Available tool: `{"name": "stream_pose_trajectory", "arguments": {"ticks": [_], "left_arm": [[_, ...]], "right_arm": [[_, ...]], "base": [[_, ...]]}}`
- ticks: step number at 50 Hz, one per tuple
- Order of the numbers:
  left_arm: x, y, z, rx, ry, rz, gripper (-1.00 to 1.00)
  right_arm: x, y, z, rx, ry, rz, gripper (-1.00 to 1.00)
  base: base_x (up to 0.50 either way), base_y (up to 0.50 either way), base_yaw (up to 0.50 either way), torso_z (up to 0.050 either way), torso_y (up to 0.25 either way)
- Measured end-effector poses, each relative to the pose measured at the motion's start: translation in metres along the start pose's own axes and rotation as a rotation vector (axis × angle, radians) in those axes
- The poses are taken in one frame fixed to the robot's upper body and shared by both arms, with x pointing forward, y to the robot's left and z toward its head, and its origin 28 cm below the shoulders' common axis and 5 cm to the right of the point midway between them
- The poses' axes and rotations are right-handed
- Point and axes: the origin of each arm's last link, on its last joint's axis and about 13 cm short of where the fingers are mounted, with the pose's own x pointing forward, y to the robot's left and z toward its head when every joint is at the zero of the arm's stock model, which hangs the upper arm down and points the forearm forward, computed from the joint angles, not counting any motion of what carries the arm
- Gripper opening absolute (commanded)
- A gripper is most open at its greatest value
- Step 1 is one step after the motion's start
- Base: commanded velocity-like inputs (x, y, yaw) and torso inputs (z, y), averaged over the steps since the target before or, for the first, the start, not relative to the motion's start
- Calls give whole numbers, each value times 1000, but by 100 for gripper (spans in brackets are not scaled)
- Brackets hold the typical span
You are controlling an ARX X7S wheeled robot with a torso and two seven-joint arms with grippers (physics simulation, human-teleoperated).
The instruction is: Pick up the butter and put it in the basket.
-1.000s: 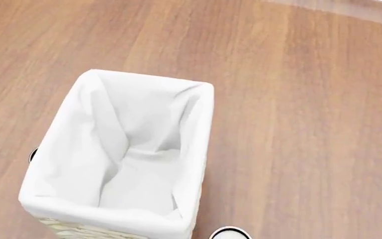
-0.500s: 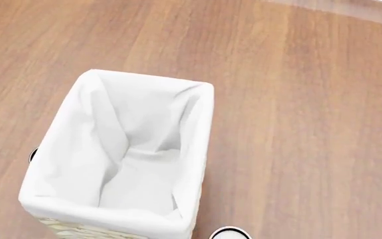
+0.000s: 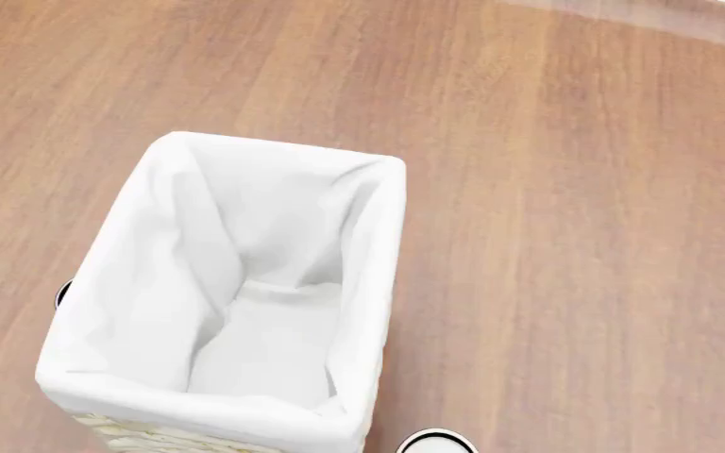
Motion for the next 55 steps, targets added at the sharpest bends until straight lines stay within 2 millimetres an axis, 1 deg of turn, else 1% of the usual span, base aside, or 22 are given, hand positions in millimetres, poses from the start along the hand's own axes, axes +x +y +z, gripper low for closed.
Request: {"name": "stream_pose_trajectory", "arguments": {"ticks": [26,55], "left_arm": [[0,0,1,-2,-4,-3,100],[0,0,2,-5,-6,-3,100]], "right_arm": [[5,9,-3,9,38,-43,100],[10,13,-10,42,86,-62,100]], "base": [[0,0,0,0,0],[0,0,0,0,0]]}}
